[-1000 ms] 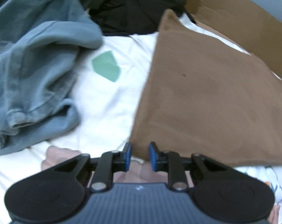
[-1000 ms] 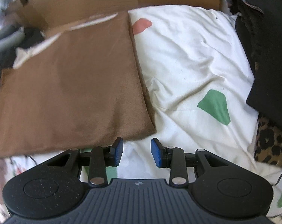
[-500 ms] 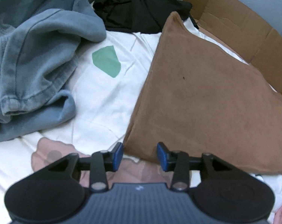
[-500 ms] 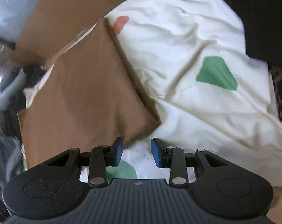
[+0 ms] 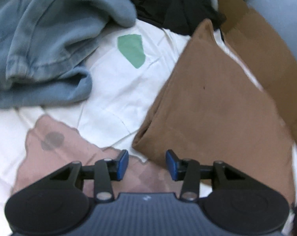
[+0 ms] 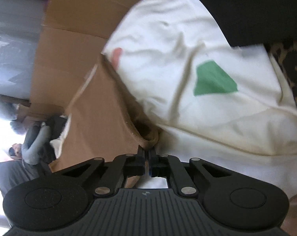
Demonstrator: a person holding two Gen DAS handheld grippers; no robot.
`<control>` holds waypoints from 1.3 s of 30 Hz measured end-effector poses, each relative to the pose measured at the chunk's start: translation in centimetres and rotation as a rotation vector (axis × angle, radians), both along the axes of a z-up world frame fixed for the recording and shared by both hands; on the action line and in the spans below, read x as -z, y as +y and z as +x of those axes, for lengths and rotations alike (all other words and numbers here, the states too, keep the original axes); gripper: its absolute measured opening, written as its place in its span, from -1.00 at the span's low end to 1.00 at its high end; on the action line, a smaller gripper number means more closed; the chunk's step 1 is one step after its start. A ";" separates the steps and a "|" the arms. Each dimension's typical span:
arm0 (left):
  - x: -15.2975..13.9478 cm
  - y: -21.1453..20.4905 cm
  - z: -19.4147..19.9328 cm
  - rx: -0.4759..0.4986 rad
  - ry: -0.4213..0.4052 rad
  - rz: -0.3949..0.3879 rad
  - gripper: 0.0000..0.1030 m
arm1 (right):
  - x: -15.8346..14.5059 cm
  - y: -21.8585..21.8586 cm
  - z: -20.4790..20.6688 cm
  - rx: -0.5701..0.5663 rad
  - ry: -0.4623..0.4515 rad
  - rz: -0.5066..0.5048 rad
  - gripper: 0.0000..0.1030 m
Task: Fold clothes
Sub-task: 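Pinch the folded shirt corner with the left tool and shift it, then pinch the brown shirt corner again with the left tool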
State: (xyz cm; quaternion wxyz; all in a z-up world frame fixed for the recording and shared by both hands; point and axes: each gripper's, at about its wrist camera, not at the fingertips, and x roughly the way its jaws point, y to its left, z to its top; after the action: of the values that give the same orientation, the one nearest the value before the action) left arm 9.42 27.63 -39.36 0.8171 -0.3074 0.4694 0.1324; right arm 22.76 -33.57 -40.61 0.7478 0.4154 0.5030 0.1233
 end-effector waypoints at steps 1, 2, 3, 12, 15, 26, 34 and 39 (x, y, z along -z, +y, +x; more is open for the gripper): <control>0.1 0.2 -0.2 -0.017 -0.002 -0.022 -0.14 | -0.2 -0.1 0.0 0.006 -0.005 0.006 -0.97; 0.2 0.4 -0.3 -0.033 -0.002 -0.044 -0.14 | -0.4 -0.1 0.0 0.009 -0.009 0.010 -0.97; 0.4 0.7 -0.5 -0.049 -0.002 -0.065 -0.14 | -0.3 0.1 0.1 0.003 -0.008 0.011 -0.97; 1.4 1.5 -1.4 -0.151 -0.085 -0.218 -0.14 | 2.1 1.2 -0.1 -0.028 0.082 0.039 -0.28; 2.1 1.8 -1.4 -0.181 -0.102 -0.239 -0.12 | 2.4 1.5 -0.2 -0.039 0.087 0.031 -0.26; 4.2 3.8 -1.9 -0.308 -0.230 -0.435 -0.01 | 4.3 0.3 -0.8 0.117 0.133 0.160 -0.26; 3.5 3.6 -2.1 -0.215 -0.268 -0.484 -0.03 | 3.5 -0.2 -1.1 0.117 0.079 0.237 -0.58; 4.4 2.9 -1.8 -0.181 -0.231 -0.428 -0.05 | 3.8 1.1 -0.6 0.033 0.071 0.181 -0.56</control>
State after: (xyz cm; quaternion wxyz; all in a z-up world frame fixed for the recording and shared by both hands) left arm 7.64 30.49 -43.76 0.7663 -0.5273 0.3610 0.0666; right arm 22.18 -32.47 -44.45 0.6907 0.4937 0.5092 0.1411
